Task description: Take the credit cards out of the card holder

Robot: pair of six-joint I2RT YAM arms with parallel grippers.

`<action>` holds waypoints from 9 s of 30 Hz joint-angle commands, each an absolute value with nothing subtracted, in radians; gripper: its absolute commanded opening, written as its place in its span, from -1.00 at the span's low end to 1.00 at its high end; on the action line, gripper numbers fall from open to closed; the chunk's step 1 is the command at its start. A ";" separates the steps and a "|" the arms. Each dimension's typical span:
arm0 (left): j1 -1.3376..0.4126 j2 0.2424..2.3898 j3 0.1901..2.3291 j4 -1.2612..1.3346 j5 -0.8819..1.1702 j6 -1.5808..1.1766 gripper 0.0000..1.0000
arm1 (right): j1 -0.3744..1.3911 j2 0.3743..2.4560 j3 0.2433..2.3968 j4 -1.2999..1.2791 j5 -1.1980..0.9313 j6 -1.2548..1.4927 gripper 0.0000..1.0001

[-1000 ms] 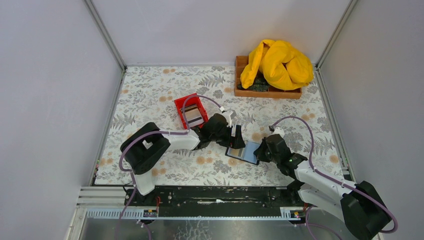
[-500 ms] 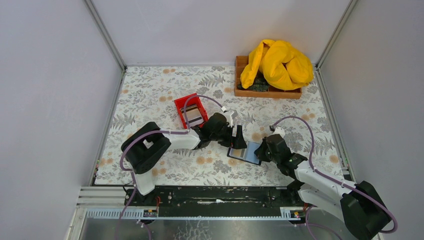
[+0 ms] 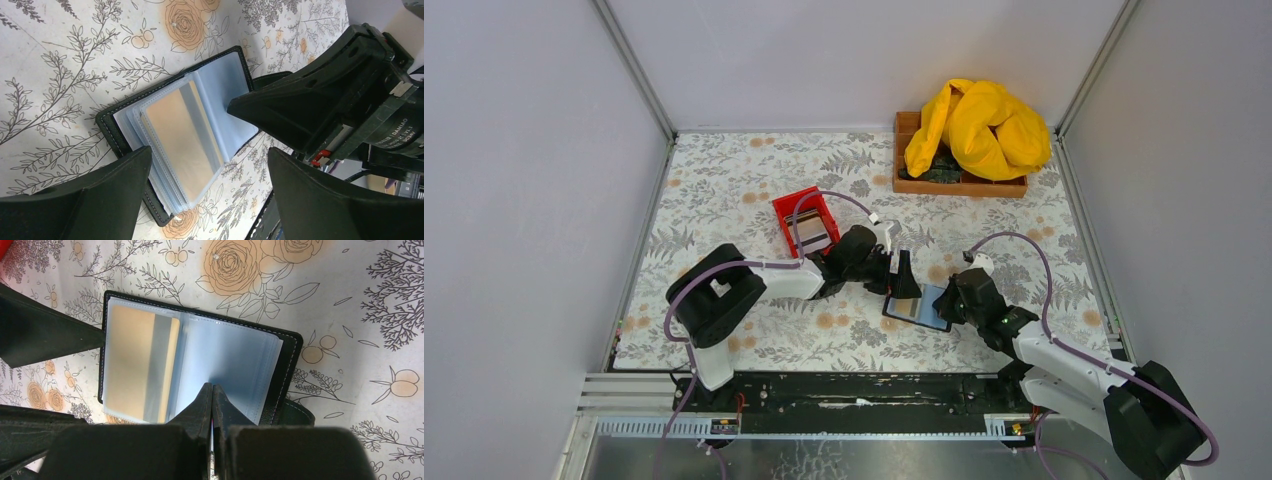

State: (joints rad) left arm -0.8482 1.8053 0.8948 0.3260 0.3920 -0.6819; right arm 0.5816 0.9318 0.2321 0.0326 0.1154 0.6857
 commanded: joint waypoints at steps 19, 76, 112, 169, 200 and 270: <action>-0.898 1.842 0.914 0.447 0.486 -0.726 0.85 | 0.574 0.949 0.238 0.034 0.140 0.666 -1.00; -0.928 1.927 0.896 0.727 0.538 -0.849 0.71 | 0.565 0.635 0.321 -0.215 0.195 0.657 -0.95; -0.907 1.984 0.948 0.523 0.471 -0.788 0.14 | 0.554 0.722 0.313 -0.230 0.316 0.705 -0.25; -0.861 1.976 0.927 0.504 0.430 -0.818 0.09 | 0.443 0.876 0.229 0.048 0.092 0.629 -1.00; -0.842 1.613 0.779 0.502 0.191 -0.637 1.00 | 0.829 0.744 0.189 -0.151 0.066 0.761 -0.66; -0.924 1.901 0.812 0.750 0.319 -0.863 0.64 | 0.461 0.869 0.241 -0.082 0.126 0.640 -0.69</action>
State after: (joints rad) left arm -0.9176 1.8805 0.7765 0.7254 0.3473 -0.8772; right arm 0.4637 0.8742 0.2481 -0.0952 0.1616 0.6521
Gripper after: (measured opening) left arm 0.818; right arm 0.152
